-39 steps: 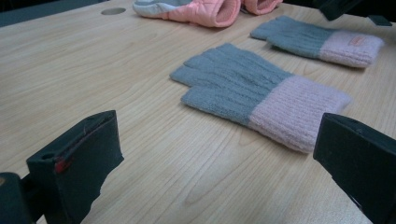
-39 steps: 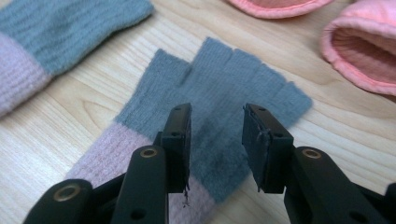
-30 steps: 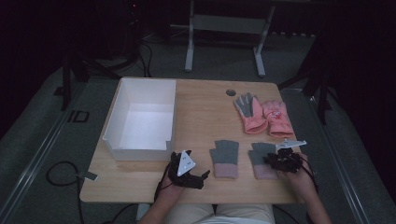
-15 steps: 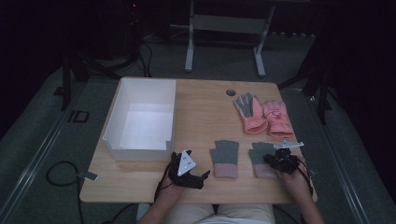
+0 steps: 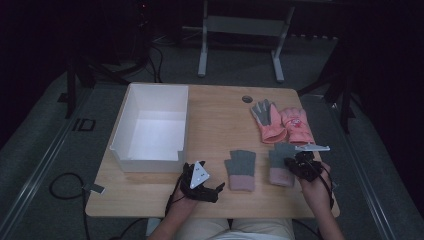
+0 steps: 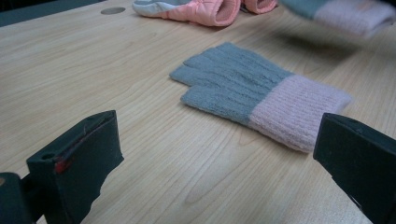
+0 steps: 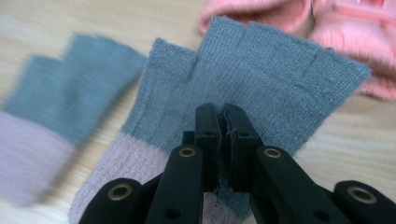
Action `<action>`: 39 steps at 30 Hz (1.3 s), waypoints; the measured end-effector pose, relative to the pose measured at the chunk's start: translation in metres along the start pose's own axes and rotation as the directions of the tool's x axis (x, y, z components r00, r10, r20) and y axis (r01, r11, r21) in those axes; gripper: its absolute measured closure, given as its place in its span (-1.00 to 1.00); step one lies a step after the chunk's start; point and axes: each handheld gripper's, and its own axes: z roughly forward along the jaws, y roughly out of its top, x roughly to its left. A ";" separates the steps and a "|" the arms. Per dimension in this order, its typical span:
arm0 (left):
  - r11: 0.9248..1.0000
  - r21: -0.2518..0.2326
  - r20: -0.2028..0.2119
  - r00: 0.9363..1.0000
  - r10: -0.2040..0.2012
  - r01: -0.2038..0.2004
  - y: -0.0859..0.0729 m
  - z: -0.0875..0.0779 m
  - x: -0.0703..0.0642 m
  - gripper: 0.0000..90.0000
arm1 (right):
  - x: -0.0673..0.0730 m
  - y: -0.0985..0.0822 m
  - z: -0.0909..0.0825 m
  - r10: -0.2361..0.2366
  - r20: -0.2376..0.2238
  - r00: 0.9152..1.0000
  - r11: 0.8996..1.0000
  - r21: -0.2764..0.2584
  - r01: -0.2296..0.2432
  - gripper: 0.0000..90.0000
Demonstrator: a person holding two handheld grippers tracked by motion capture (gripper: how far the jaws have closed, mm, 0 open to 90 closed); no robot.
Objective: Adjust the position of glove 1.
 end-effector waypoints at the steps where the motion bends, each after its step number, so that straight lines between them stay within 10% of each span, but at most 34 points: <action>1: 1.000 -0.004 0.000 1.000 0.002 -0.002 0.000 0.000 0.000 -0.99 | 0.004 0.004 -0.005 0.003 -0.004 1.000 1.000 -0.015 -0.003 0.90; 13: 1.000 0.002 0.001 1.000 0.011 -0.011 0.000 0.000 0.000 -0.99 | 0.057 0.028 -0.019 -0.021 -0.072 0.997 0.997 -0.069 0.016 0.90; 23: 1.000 -0.001 0.002 1.000 0.002 -0.002 0.000 0.000 0.000 -0.99 | 0.095 0.029 0.013 -0.075 -0.126 0.989 0.997 -0.021 0.073 0.89; 39: 1.000 0.001 0.003 1.000 0.007 -0.007 0.000 0.000 0.000 -0.99 | 0.109 0.021 0.045 -0.085 -0.166 0.982 0.994 0.050 0.094 0.89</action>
